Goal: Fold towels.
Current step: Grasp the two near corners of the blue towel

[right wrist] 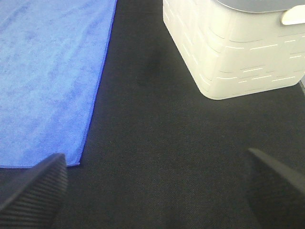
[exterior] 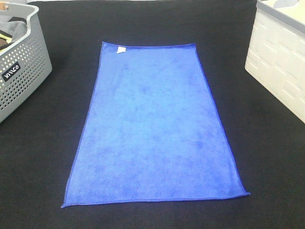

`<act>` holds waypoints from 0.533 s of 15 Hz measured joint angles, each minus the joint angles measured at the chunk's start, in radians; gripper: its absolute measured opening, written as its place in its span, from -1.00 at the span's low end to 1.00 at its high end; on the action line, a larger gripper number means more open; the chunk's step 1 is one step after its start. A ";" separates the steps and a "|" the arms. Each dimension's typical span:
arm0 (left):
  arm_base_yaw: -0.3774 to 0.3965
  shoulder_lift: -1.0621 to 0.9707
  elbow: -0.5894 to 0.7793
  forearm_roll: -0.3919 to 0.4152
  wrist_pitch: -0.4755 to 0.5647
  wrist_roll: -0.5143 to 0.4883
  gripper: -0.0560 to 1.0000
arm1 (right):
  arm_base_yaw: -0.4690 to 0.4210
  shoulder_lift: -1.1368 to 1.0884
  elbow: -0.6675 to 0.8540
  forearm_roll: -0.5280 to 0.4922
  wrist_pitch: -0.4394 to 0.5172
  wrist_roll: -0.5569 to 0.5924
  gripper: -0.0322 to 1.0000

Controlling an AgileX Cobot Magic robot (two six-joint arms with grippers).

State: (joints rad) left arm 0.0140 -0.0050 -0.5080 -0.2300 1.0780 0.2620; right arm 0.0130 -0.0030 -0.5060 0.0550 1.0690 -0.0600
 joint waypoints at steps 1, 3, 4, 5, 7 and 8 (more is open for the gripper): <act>0.000 0.000 0.000 0.000 0.000 0.000 0.32 | 0.000 0.000 0.000 0.000 0.000 0.000 0.86; 0.000 0.000 0.000 0.000 0.000 0.000 0.32 | 0.000 0.000 0.000 0.000 0.000 0.000 0.86; 0.000 0.000 0.000 0.000 0.000 0.000 0.32 | 0.000 0.000 0.000 0.000 0.000 0.000 0.86; 0.000 0.000 0.000 0.000 0.000 0.000 0.32 | 0.000 0.000 0.000 0.000 0.000 0.000 0.86; 0.000 0.000 0.000 0.000 0.000 0.000 0.32 | 0.000 0.000 0.000 0.000 0.000 0.000 0.86; 0.000 0.000 0.000 0.000 0.000 0.000 0.32 | 0.000 0.000 0.000 0.000 0.000 0.000 0.86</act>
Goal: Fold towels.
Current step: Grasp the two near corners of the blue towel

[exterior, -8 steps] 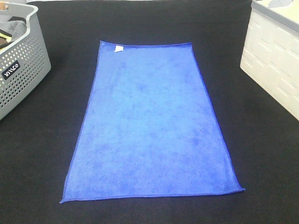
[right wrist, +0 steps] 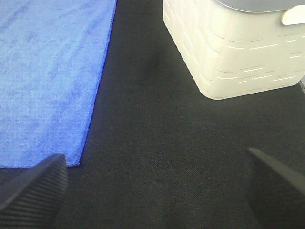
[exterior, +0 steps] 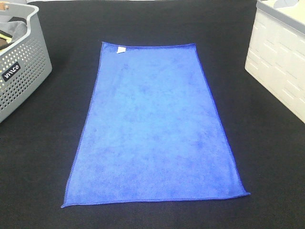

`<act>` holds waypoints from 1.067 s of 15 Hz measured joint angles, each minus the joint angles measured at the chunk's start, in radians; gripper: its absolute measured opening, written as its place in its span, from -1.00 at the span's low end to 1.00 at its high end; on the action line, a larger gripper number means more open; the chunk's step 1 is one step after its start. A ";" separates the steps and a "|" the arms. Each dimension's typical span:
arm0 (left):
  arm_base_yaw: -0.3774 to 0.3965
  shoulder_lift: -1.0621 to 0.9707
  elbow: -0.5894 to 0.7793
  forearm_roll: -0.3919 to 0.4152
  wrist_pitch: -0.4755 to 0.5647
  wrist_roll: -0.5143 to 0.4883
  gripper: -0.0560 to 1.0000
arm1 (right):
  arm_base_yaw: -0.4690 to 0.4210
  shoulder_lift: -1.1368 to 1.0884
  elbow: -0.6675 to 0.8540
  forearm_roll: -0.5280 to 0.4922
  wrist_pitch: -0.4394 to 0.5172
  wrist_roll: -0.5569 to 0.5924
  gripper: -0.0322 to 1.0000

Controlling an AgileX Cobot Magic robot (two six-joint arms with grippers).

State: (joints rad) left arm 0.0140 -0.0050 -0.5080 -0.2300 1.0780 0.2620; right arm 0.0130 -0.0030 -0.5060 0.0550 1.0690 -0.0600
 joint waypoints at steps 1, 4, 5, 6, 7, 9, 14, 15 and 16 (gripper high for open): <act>0.000 0.000 0.000 0.000 0.000 0.000 0.32 | 0.000 0.000 0.000 0.000 0.000 0.000 0.86; 0.000 0.000 0.000 0.000 0.000 0.000 0.32 | 0.000 0.000 0.000 0.000 0.000 0.000 0.86; 0.000 0.000 0.000 0.000 0.000 0.000 0.32 | 0.000 0.000 0.000 0.000 0.000 0.000 0.86; 0.000 0.000 0.000 0.000 0.000 0.000 0.32 | 0.000 0.000 0.000 0.000 0.000 0.000 0.86; 0.000 0.000 0.000 0.000 0.000 0.000 0.32 | 0.000 0.000 0.000 0.000 0.000 0.000 0.86; 0.000 0.000 0.000 0.000 0.000 0.000 0.32 | 0.000 0.000 0.000 0.000 0.000 0.000 0.86; 0.000 0.000 0.000 0.000 0.000 0.000 0.32 | 0.000 0.000 0.000 0.000 0.000 0.000 0.86; 0.000 0.000 0.000 0.000 0.000 0.000 0.32 | 0.000 0.000 0.000 0.000 0.000 0.000 0.86; 0.000 0.000 0.000 0.000 0.000 0.000 0.32 | 0.000 0.000 0.000 0.000 0.000 0.000 0.86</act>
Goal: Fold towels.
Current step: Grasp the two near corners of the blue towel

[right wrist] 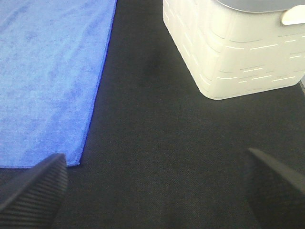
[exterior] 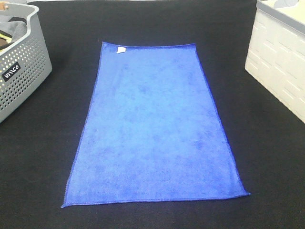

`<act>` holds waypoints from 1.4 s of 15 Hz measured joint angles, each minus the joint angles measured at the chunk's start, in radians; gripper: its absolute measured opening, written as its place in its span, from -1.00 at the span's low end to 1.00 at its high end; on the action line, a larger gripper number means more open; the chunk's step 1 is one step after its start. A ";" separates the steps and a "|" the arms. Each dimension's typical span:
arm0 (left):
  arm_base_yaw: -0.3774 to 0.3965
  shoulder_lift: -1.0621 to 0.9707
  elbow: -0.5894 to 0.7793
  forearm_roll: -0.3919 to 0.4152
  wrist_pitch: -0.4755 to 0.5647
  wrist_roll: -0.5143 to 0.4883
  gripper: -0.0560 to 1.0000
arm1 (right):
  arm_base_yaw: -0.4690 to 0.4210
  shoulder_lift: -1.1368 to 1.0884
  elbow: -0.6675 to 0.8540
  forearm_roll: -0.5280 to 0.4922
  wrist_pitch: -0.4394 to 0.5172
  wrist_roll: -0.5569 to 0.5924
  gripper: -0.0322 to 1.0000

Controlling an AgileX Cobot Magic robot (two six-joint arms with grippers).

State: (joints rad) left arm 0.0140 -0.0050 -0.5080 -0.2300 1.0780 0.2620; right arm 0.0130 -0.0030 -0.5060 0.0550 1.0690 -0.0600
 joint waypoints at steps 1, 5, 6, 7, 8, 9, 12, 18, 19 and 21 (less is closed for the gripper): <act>0.000 0.000 0.000 0.000 0.000 0.000 0.32 | 0.000 0.000 0.000 0.000 0.000 0.000 0.86; 0.000 0.000 0.000 0.000 0.000 0.000 0.32 | 0.000 0.000 0.000 0.000 0.000 0.000 0.86; 0.000 0.000 0.000 0.000 0.000 0.000 0.32 | 0.000 0.000 0.000 0.000 0.000 0.000 0.86; 0.000 0.000 0.000 0.000 0.000 0.000 0.32 | 0.000 0.000 0.000 0.000 0.000 0.000 0.86; 0.000 0.000 0.000 0.000 0.000 0.000 0.32 | 0.000 0.000 0.000 0.000 0.000 0.000 0.86; 0.000 0.000 0.000 0.000 0.000 0.000 0.32 | 0.000 0.000 0.000 0.000 0.000 0.000 0.86; 0.000 0.000 0.000 0.000 0.000 0.000 0.32 | 0.000 0.000 0.000 0.000 0.000 0.000 0.86; 0.000 0.000 0.000 0.000 0.000 0.000 0.32 | 0.000 0.000 0.000 0.000 0.000 0.000 0.86; 0.000 0.000 0.000 0.000 0.000 0.000 0.32 | 0.000 0.000 0.000 0.000 0.000 0.000 0.86; 0.000 0.000 0.000 0.000 0.000 0.000 0.32 | 0.000 0.000 0.000 0.000 0.000 0.000 0.86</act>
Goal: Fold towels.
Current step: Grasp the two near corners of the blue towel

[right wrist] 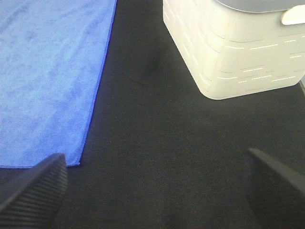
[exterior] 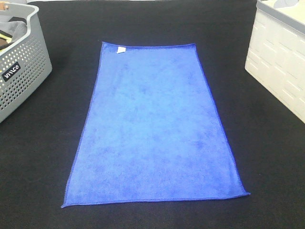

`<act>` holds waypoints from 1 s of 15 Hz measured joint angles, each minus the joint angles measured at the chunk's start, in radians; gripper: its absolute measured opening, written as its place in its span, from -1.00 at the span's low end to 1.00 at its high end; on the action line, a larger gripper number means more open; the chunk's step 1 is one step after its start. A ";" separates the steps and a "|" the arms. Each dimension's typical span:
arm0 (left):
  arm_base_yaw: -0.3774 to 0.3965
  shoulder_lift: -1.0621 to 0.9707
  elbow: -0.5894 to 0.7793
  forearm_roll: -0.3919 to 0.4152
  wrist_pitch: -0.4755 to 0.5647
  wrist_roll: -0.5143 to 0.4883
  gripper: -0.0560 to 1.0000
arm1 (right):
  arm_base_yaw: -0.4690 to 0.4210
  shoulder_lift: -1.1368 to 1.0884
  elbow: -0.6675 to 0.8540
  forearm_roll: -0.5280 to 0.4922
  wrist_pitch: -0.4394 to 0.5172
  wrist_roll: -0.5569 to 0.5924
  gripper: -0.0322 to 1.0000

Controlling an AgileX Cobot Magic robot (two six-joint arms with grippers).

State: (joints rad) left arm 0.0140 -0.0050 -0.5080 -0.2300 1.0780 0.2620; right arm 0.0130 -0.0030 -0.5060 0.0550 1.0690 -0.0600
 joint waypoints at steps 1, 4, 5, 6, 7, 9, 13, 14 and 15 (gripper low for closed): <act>0.000 0.000 0.000 0.000 0.000 0.000 0.32 | 0.000 0.000 0.000 0.000 0.000 0.000 0.86; 0.000 0.000 0.000 0.000 0.000 0.000 0.32 | 0.000 0.000 0.000 0.000 0.000 0.000 0.86; 0.000 0.000 0.000 0.000 0.000 0.000 0.32 | 0.000 0.000 0.000 0.000 0.000 0.000 0.86; 0.000 0.000 0.000 0.000 0.000 -0.001 0.32 | 0.000 0.000 0.000 0.000 0.000 0.000 0.86; 0.000 0.000 0.000 0.000 -0.003 -0.007 0.32 | 0.000 0.000 0.000 0.000 0.000 0.000 0.86; 0.000 0.005 -0.006 0.000 -0.049 -0.049 0.32 | 0.000 0.000 0.000 -0.001 0.000 0.000 0.86; 0.000 0.119 -0.001 -0.044 -0.288 -0.150 0.32 | 0.000 0.070 -0.012 -0.003 -0.048 0.040 0.85; 0.000 0.198 0.013 -0.105 -0.362 -0.168 0.32 | 0.000 0.149 -0.018 -0.001 -0.110 0.076 0.84; 0.000 0.198 0.013 -0.105 -0.362 -0.168 0.32 | 0.000 0.149 -0.018 -0.001 -0.110 0.076 0.84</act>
State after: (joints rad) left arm 0.0140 0.1930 -0.4950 -0.3350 0.7160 0.0940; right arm 0.0130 0.1460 -0.5240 0.0540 0.9590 0.0160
